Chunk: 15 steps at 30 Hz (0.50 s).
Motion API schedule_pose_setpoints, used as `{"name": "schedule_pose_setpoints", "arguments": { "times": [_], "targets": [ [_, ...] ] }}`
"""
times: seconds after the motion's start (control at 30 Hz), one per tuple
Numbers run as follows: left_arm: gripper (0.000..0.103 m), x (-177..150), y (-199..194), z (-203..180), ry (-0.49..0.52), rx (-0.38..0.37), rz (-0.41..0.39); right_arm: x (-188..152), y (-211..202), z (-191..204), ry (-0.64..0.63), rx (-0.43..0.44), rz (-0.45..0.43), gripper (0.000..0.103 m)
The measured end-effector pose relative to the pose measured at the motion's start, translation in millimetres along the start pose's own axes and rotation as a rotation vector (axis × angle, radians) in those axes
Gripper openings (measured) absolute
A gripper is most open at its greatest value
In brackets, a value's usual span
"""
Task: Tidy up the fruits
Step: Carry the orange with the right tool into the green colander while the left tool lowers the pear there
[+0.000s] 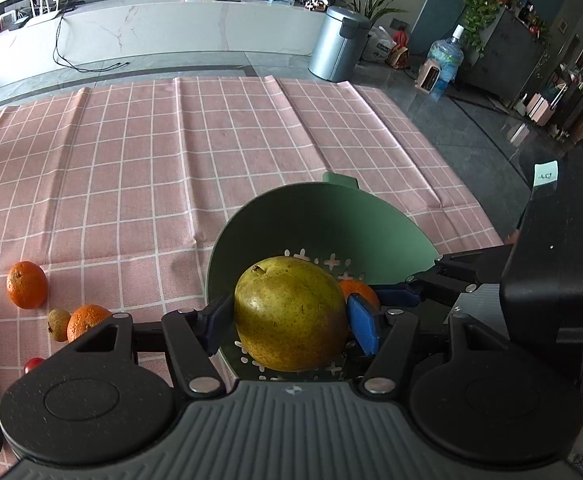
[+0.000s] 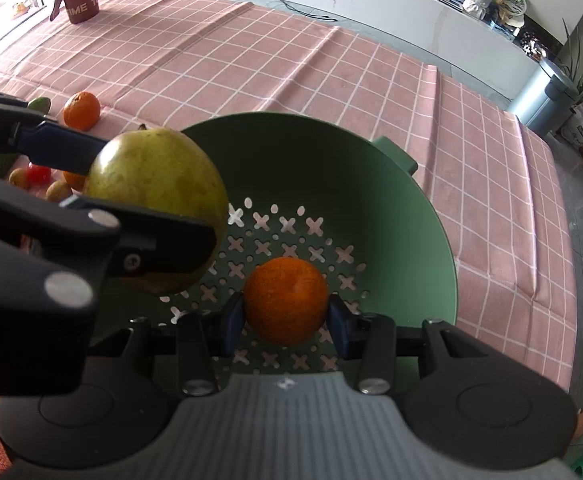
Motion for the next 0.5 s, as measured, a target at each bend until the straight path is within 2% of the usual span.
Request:
{"name": "schedule_pose_setpoints", "arguments": {
  "times": [0.27,0.5],
  "targets": [
    [0.071,0.7,20.4,-7.7,0.088,0.058,0.078,0.8,21.1,1.1,-0.074,0.049,0.05,0.041],
    [0.071,2.7,30.7,-9.9,0.122,0.106,0.126,-1.3,31.6,1.3,-0.078,0.09,0.072,0.042]
  ]
}}
Point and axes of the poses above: each gripper's, at about its wrist camera, not at the fingertips, and y roughly the way its jaws point, z to its left, x to its top, the point moved 8 cm from there along y, roughly the way its jaws point, and after that the axes turned 6 degrees about z, right-handed, at the moved point
